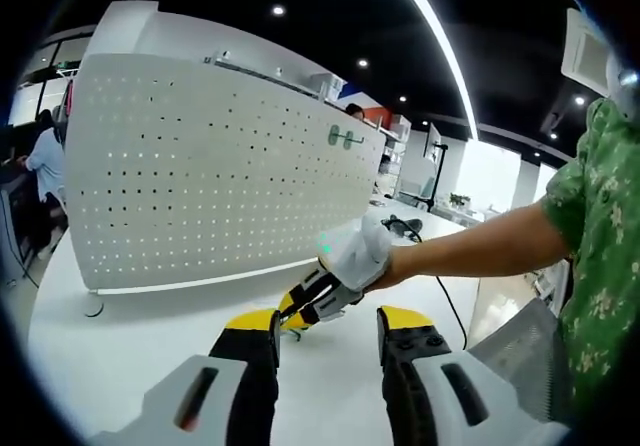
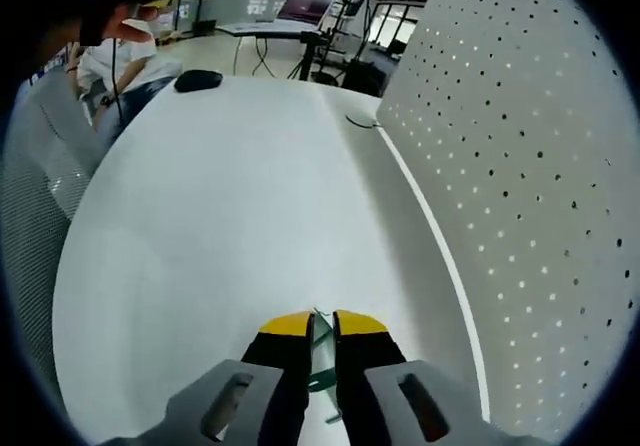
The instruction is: Insert the hook assembly into the mounting plate slot until the hook locks in place.
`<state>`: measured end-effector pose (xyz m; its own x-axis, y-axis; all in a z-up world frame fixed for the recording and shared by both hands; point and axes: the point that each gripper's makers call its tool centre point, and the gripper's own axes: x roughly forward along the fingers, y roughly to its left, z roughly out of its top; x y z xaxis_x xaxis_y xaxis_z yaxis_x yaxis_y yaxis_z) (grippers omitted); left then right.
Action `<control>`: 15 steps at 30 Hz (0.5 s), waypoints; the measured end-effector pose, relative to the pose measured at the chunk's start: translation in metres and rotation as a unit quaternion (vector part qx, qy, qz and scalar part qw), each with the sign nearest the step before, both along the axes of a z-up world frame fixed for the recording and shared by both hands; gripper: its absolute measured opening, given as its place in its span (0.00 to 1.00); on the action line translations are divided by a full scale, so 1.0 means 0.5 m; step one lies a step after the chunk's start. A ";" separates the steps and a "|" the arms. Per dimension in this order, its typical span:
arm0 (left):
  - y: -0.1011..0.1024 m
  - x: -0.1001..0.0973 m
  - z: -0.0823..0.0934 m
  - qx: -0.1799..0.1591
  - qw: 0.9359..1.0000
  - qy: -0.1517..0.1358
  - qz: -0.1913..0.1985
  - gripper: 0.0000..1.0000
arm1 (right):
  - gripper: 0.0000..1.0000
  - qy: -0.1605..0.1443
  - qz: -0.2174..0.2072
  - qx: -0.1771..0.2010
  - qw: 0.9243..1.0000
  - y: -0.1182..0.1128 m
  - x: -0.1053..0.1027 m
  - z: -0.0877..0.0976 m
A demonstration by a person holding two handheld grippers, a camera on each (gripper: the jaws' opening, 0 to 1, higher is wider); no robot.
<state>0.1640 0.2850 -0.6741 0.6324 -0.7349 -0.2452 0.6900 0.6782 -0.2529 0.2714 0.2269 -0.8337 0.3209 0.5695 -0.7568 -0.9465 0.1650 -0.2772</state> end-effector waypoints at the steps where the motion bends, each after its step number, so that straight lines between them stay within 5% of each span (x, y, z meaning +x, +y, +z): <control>1: 0.000 0.000 0.000 0.000 1.000 0.000 0.000 0.40 | 0.06 -0.001 0.002 -0.002 1.000 0.000 0.001 -0.001; 15: 0.006 -0.003 -0.001 -0.001 1.000 0.003 0.005 0.40 | 0.00 -0.004 0.018 -0.013 1.000 0.005 -0.001 -0.012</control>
<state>0.1625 0.2880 -0.6748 0.6376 -0.7295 -0.2476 0.6819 0.6840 -0.2593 0.2711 0.2296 -0.8399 0.3062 0.5606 -0.7694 -0.9496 0.1233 -0.2881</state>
